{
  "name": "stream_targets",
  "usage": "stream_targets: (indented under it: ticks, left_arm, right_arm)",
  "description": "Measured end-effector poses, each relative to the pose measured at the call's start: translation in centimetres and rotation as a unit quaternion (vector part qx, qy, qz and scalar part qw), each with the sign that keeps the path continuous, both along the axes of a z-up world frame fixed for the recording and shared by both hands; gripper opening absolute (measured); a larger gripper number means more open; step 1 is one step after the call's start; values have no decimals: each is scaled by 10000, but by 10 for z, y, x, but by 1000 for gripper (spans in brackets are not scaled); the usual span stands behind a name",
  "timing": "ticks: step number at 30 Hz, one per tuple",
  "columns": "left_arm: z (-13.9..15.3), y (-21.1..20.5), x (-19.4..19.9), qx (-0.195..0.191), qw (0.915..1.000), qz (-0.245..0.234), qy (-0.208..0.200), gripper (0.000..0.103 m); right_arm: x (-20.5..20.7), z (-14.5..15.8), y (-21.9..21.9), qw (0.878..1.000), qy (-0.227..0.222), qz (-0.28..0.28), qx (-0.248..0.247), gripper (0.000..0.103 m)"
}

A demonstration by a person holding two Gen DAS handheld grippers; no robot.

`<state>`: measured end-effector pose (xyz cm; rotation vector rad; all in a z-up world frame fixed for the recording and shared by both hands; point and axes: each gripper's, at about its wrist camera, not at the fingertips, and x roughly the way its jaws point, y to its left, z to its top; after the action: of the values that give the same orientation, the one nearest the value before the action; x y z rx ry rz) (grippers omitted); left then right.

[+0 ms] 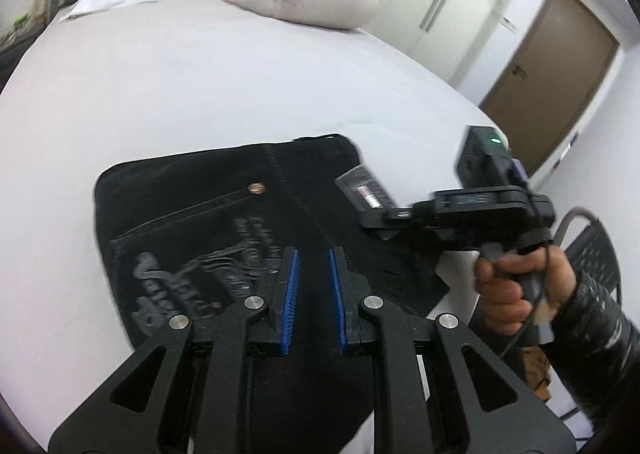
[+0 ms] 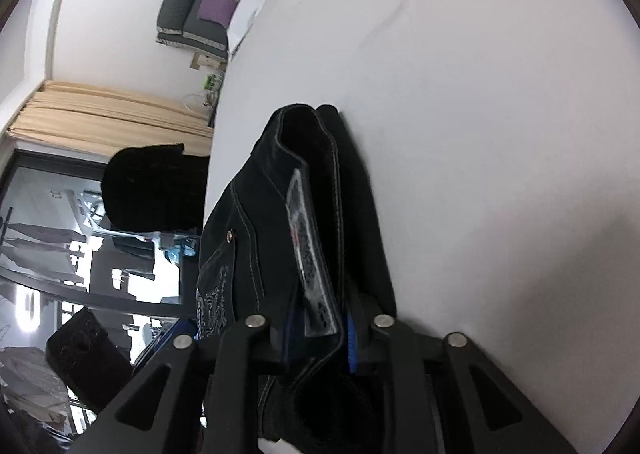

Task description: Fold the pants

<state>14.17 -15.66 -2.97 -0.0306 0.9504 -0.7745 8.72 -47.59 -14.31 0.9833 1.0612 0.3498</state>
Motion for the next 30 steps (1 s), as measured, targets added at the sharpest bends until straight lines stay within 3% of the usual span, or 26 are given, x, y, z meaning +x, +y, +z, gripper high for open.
stream_targets:
  ticks: [1, 3, 5, 7, 8, 10, 11, 14, 15, 19, 30]
  left_arm:
    - [0, 6, 3, -38, 10000, 70, 34, 15]
    - [-1, 24, 20, -226, 9993, 245, 170, 15]
    - [9, 32, 29, -326, 9986, 370, 173, 15]
    - [9, 41, 43, -364, 9982, 452, 166, 15]
    - [3, 43, 54, -315, 9980, 489, 260, 15]
    - [-11, 43, 67, -172, 9975, 510, 466, 15]
    - [-23, 43, 75, -52, 9968, 476, 635, 15]
    - [-49, 45, 82, 319, 9955, 409, 787, 15]
    - [-50, 46, 78, 345, 9956, 404, 770, 15]
    - [-45, 63, 66, 411, 9951, 489, 749, 15]
    - [-17, 101, -6, 1019, 9925, 519, 428, 15]
  right_arm:
    - [-3, 8, -2, 9999, -3, -56, -135, 39]
    - [-15, 28, -6, 9981, -137, -297, -518, 59]
    - [-27, 47, -9, 9951, -307, -523, -785, 61]
    - [-30, 60, -4, 9949, -497, -395, -785, 52]
    - [-28, 66, 3, 9946, -590, -259, -816, 37]
    - [-21, 64, 14, 9953, -582, -46, -777, 26]
    - [-16, 59, 21, 9960, -514, 69, -727, 18]
    - [-3, 24, 37, 9958, 17, 286, -866, 10]
    - [-3, 14, 37, 9953, 106, 265, -927, 0]
    - [-8, 1, 27, 9989, -16, 1, -465, 0]
    - [-18, 5, 42, 9959, -209, -189, -854, 0]
